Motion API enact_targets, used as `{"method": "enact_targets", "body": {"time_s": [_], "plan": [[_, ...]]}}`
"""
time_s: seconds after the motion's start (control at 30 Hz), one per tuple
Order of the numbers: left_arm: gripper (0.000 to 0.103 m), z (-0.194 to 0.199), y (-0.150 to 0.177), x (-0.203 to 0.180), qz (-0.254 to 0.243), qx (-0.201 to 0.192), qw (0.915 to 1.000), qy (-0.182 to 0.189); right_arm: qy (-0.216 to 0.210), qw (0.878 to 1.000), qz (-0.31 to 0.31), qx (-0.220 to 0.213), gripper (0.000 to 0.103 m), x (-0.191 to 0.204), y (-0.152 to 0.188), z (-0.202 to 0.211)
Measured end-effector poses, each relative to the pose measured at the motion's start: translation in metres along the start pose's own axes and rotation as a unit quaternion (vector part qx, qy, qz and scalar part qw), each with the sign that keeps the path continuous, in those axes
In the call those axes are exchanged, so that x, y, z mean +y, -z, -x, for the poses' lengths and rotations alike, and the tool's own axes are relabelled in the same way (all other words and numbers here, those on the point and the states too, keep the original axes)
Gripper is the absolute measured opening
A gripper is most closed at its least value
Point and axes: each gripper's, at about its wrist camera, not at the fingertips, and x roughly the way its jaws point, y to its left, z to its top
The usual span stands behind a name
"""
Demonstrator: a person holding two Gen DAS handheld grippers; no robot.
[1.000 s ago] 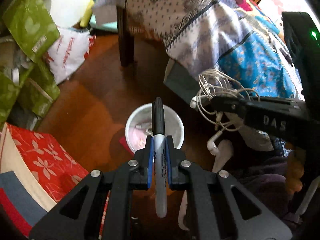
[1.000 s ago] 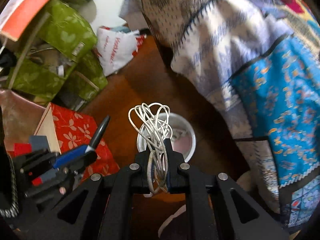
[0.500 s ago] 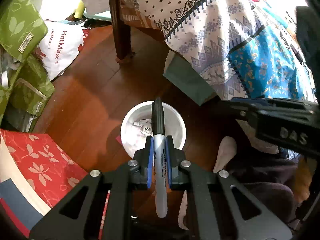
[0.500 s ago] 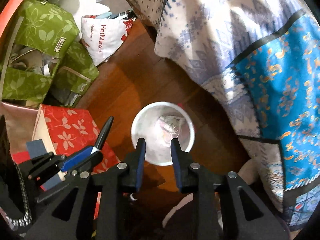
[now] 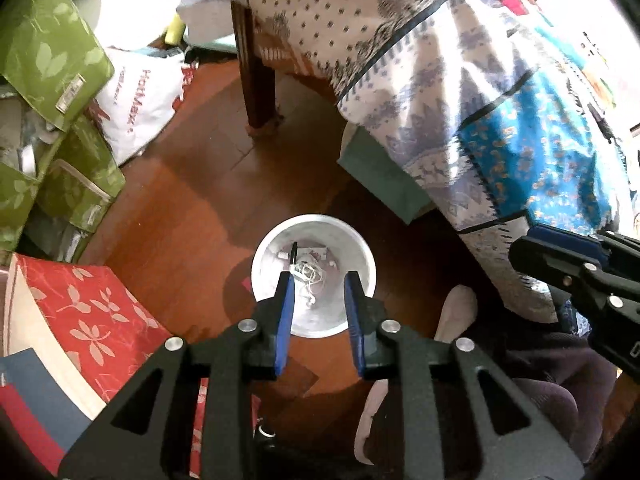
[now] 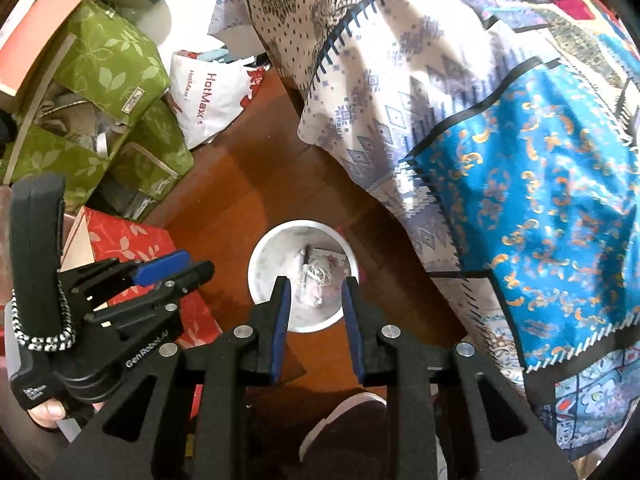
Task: Collect trash
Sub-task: 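Open both tools above the bin to drop the Sharpie and cable, then move both open tools back to the items on the bed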
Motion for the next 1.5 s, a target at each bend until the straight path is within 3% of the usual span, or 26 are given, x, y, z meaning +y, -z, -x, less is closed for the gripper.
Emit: {"method": "enact_targets", "body": {"time_s": [0.33, 0.57, 0.73, 0.87, 1.13, 1.2, 1.27, 1.33, 1.43, 1.5], "plan": [[0.024, 0.087, 0.016, -0.033, -0.028, -0.084, 0.9961, 0.003, 0.001, 0.998, 0.001, -0.064, 0.024, -0.003, 0.022, 0.060], [0.024, 0.153, 0.022, -0.071, -0.056, -0.163, 0.9850, 0.008, 0.000, 0.988, -0.017, -0.153, 0.024, -0.022, 0.040, 0.129], [0.025, 0.197, 0.021, -0.110, -0.084, -0.218, 0.9721, 0.025, 0.023, 0.969, -0.024, -0.244, 0.024, -0.041, 0.062, 0.193], [0.028, 0.225, 0.020, -0.148, -0.110, -0.253, 0.9601, 0.047, 0.058, 0.946, -0.029, -0.318, 0.024, -0.057, 0.082, 0.242], [0.043, 0.254, 0.011, -0.220, -0.159, -0.292, 0.9398, 0.079, 0.114, 0.906, -0.050, -0.404, 0.025, -0.094, 0.112, 0.306], [0.052, 0.259, 0.007, -0.238, -0.167, -0.302, 0.9348, 0.085, 0.128, 0.898, -0.061, -0.416, 0.031, -0.107, 0.117, 0.317], [0.060, 0.261, 0.003, -0.251, -0.170, -0.310, 0.9310, 0.089, 0.148, 0.884, -0.077, -0.436, 0.053, -0.122, 0.123, 0.327], [0.070, 0.261, -0.004, -0.265, -0.171, -0.314, 0.9288, 0.097, 0.164, 0.870, -0.091, -0.456, 0.063, -0.136, 0.127, 0.336], [0.077, 0.256, -0.017, -0.281, -0.169, -0.314, 0.9279, 0.109, 0.181, 0.857, -0.111, -0.469, 0.082, -0.158, 0.129, 0.345], [0.080, 0.248, -0.027, -0.294, -0.170, -0.311, 0.9285, 0.110, 0.189, 0.851, -0.121, -0.475, 0.083, -0.171, 0.130, 0.348]]}}
